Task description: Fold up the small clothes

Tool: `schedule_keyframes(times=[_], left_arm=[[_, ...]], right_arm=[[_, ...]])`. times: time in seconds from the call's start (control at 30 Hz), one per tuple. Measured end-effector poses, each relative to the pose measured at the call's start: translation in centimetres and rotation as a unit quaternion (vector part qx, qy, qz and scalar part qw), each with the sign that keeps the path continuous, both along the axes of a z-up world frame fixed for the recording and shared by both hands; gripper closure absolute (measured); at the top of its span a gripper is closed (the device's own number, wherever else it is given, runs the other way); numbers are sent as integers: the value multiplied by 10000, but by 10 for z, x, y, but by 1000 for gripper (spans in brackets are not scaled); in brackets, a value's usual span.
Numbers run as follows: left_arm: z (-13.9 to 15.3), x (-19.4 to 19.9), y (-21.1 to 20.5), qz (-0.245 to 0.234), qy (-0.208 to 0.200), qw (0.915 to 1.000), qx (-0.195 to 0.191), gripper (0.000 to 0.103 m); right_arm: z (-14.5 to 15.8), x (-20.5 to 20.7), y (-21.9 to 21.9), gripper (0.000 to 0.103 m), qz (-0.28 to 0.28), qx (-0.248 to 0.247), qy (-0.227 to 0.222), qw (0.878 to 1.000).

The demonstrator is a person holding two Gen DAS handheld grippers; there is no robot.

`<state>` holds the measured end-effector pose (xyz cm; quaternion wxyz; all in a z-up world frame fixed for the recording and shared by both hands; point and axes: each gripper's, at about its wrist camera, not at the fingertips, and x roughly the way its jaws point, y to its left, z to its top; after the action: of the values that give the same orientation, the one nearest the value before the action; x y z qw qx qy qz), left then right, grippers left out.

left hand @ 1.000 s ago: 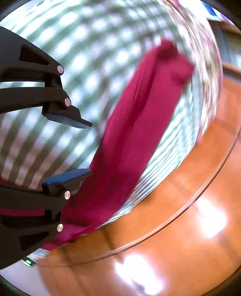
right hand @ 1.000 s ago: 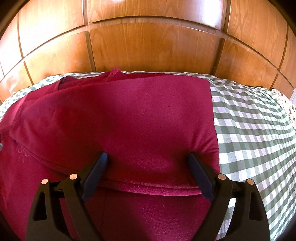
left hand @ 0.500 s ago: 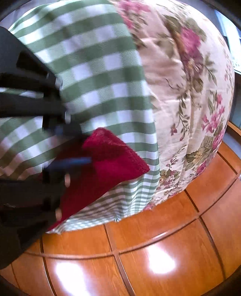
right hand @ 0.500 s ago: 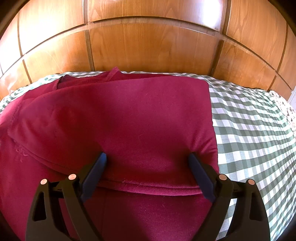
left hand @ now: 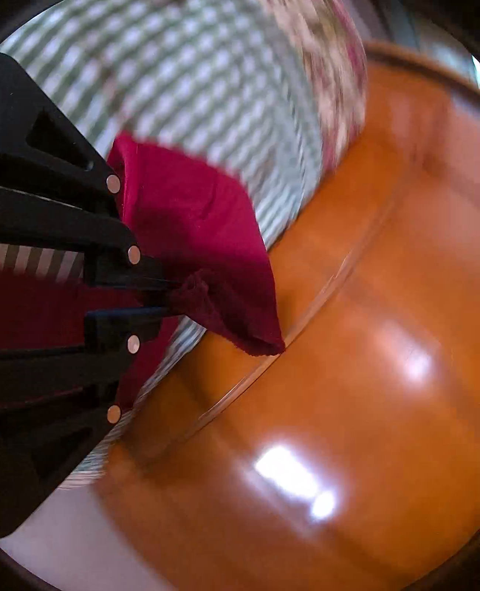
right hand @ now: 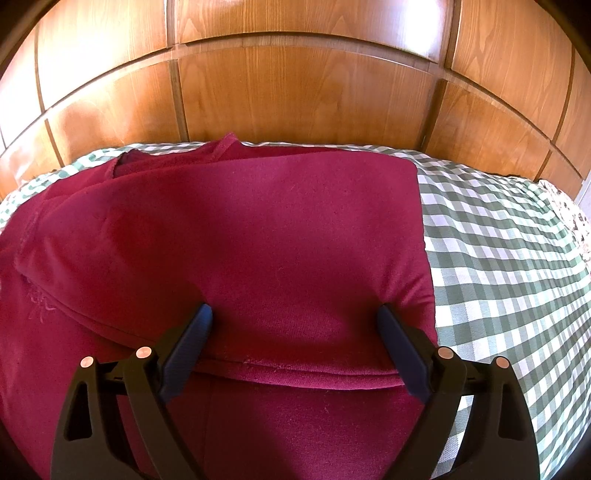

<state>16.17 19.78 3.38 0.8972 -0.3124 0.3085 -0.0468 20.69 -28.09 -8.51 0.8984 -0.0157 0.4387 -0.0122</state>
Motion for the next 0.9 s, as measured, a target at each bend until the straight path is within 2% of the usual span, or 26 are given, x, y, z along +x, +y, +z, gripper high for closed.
schedule_keyframes(times=[0.1,0.17,0.27,0.33,0.43,0.53,0.6,0.63,0.7,0.83,0.87,0.9], left_arm=[[-6,12,-60,-645,61,9974,324,96],[-21,22,-101,-1101,216,9921,563,94],[-50,25,-149,-1590,529,9806,1021,84],[-62,20,-160,-1703,615,9763,1184,70],[-73,4,-162,-1725,595,9714,1519,67],[-80,-19,-157,-1722,540,9693,1669,67],[-85,-30,-151,-1669,620,9696,1679,64],[-90,-35,-144,-1590,704,9715,1610,64],[-98,-42,-141,-1509,766,9738,1522,64],[-118,-61,-133,-1374,943,9758,1415,64],[-121,-62,-131,-1361,917,9767,1385,64],[-122,-64,-132,-1369,873,9765,1414,64]], right_arm=[[0,0,-1,13,2,12,-4,10000],[0,0,-1,13,4,27,-4,10000],[1,1,-3,13,5,67,21,10000],[2,1,-3,13,-10,94,40,9999],[7,2,-2,14,6,99,68,9999],[23,-3,10,31,226,552,-27,9982],[35,-7,31,35,703,1212,-4,9901],[37,-7,48,36,1058,1613,142,9811],[36,-8,82,40,1616,1999,439,9654],[21,-8,149,42,2315,2416,1099,9359],[16,-7,163,42,2385,2431,1238,9320],[10,-4,180,42,2398,2333,1314,9332]])
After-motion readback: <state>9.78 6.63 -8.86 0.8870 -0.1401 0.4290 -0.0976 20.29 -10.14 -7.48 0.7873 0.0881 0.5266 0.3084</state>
